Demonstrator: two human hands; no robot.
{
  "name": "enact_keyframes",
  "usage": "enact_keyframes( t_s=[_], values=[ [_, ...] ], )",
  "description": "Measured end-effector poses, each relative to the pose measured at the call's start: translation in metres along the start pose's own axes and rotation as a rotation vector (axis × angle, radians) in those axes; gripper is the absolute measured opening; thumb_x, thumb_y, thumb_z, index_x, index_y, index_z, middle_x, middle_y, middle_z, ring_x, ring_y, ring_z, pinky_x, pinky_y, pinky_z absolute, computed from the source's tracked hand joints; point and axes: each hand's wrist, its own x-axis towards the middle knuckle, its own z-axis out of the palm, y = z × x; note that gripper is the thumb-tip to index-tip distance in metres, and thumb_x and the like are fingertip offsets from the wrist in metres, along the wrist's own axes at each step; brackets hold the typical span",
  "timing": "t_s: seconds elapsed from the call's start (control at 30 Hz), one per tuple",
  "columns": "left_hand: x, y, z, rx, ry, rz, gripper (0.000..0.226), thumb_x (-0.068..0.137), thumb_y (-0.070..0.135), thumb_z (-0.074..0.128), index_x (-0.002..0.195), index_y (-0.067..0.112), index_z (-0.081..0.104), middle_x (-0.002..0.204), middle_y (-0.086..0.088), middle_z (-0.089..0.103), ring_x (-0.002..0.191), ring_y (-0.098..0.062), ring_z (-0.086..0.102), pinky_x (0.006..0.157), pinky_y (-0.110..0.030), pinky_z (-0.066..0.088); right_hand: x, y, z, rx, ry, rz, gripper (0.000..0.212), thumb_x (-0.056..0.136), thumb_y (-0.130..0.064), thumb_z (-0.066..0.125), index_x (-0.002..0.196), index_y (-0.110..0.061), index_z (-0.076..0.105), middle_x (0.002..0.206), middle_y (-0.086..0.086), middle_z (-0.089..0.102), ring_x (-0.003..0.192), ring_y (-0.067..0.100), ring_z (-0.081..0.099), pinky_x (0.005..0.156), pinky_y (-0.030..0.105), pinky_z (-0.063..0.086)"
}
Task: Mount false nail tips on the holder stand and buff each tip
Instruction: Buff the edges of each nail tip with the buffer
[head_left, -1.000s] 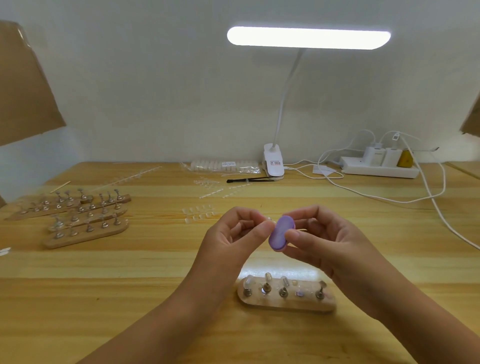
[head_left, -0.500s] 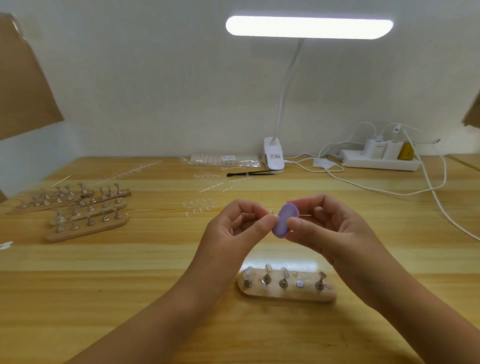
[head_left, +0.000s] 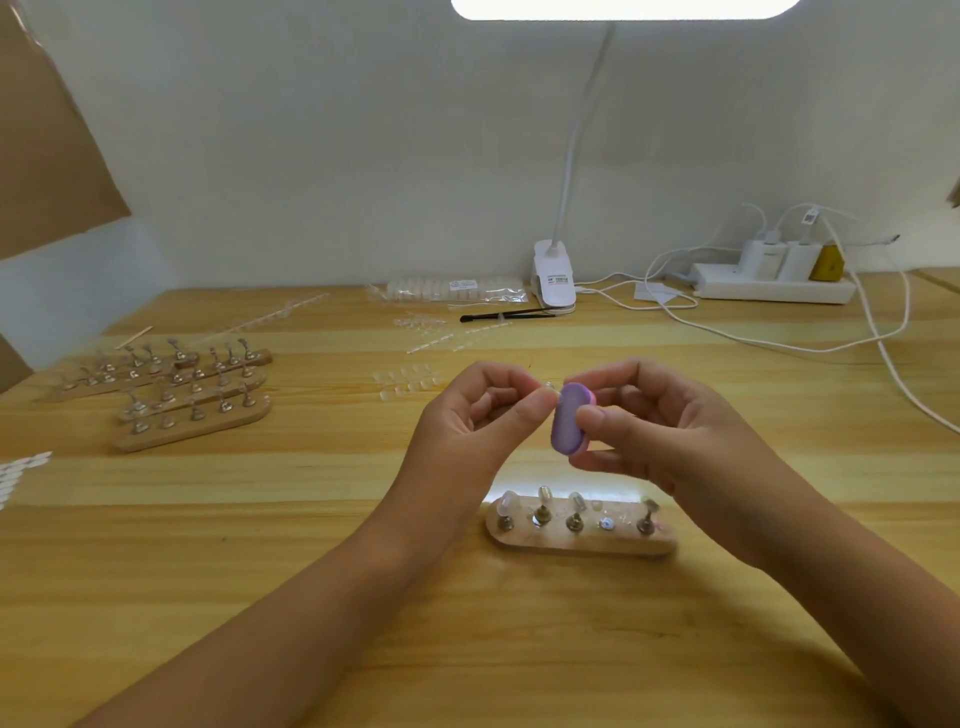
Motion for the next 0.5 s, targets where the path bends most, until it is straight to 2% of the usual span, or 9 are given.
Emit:
enact_keyframes(
  t_s=[0.17, 0.33, 0.5],
  values=[
    [0.0004, 0.0010, 0.0016, 0.014, -0.027, 0.008, 0.017, 0.079, 0.030, 0.069, 0.091, 0.019, 0.065, 0.084, 0.006, 0.069, 0.084, -0.005, 0.063, 0.084, -0.014, 0.049, 0.0001, -0.0015, -0.0019, -0.037, 0.005, -0.014, 0.030, 0.072, -0.033, 0.074, 0.102, -0.027, 0.076, 0.102, 0.005, 0.073, 0.092, 0.015, 0.071, 0.075, 0.023, 0.057],
    [-0.0002, 0.0000, 0.0012, 0.029, -0.033, 0.016, 0.018, 0.078, 0.032, 0.070, 0.091, 0.020, 0.066, 0.083, 0.008, 0.069, 0.084, -0.003, 0.064, 0.083, -0.014, 0.049, -0.0006, -0.0039, -0.0023, -0.073, -0.023, -0.019, 0.032, 0.075, -0.036, 0.071, 0.106, -0.031, 0.076, 0.104, 0.001, 0.075, 0.095, 0.012, 0.070, 0.076, 0.019, 0.055],
    [-0.0004, 0.0009, 0.0003, 0.046, -0.030, 0.002, 0.024, 0.077, 0.032, 0.071, 0.096, 0.019, 0.066, 0.088, 0.004, 0.072, 0.088, -0.005, 0.067, 0.081, -0.012, 0.050, 0.0007, -0.0007, -0.0015, -0.062, 0.005, -0.026, 0.034, 0.074, -0.034, 0.073, 0.106, -0.027, 0.075, 0.104, 0.007, 0.073, 0.093, 0.017, 0.070, 0.077, 0.021, 0.056]
  ],
)
